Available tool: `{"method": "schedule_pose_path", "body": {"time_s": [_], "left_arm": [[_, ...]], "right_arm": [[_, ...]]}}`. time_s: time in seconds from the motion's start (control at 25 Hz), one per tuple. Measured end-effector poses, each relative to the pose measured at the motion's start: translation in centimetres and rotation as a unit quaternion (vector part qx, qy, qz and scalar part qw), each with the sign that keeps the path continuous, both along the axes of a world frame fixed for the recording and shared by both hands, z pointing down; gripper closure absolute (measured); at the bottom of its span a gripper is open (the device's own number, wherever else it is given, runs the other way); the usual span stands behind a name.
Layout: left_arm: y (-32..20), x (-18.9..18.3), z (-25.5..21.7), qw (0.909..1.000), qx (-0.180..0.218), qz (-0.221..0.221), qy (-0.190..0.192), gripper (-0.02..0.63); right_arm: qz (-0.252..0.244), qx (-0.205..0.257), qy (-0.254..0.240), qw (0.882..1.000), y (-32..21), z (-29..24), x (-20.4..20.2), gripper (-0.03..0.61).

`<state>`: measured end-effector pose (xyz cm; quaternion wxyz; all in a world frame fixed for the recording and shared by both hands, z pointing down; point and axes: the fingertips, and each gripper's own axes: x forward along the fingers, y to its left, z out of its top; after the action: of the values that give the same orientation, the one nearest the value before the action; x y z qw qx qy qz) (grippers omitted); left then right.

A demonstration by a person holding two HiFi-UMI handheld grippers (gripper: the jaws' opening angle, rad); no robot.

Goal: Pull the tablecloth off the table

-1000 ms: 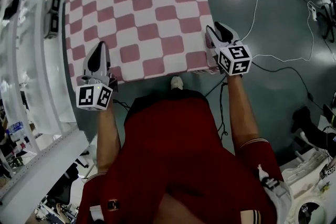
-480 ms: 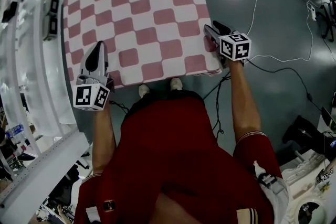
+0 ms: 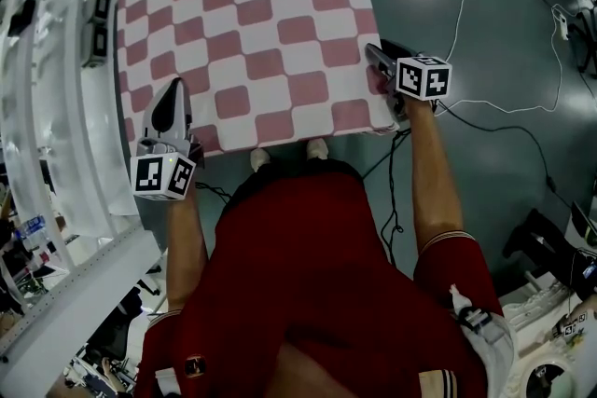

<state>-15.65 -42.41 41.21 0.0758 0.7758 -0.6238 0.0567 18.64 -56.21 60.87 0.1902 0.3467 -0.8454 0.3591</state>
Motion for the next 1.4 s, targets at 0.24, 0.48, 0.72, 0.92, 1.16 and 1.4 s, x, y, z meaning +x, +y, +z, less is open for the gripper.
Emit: {"method": "schedule_pose_path", "body": {"time_s": [0.24, 0.48, 0.72, 0.92, 1.16, 1.4], "left_arm": [[0.8, -0.7, 0.2, 0.9999, 0.001, -0.005, 0.010, 0.607], [1.6, -1.9, -0.3, 0.9999, 0.006, -0.003, 0.014, 0.607], [2.6, -3.8, -0.4, 0.9998, 0.010, -0.007, 0.014, 0.607], [3.6, -5.9, -0.5, 0.9997, 0.011, -0.015, 0.018, 0.607], [5.3, -10.1, 0.5, 0.9991, 0.005, -0.033, 0.025, 0.607], [6.4, -13.9, 1.3, 0.9983, 0.008, -0.043, 0.039, 0.607]], "right_arm": [[0.055, 0.036, 0.052, 0.997, 0.2, -0.6, 0.5, 0.469], [0.073, 0.068, 0.104, 0.990, 0.3, -1.6, 0.8, 0.563], [0.064, 0.093, 0.086, 0.990, 1.3, -4.4, -1.6, 0.563], [0.053, 0.111, 0.082, 0.989, 2.7, -6.5, -4.2, 0.563], [0.058, 0.128, 0.071, 0.988, 4.4, -9.3, -6.7, 0.565], [0.058, 0.152, 0.057, 0.985, 6.3, -12.6, -9.8, 0.565]]}}
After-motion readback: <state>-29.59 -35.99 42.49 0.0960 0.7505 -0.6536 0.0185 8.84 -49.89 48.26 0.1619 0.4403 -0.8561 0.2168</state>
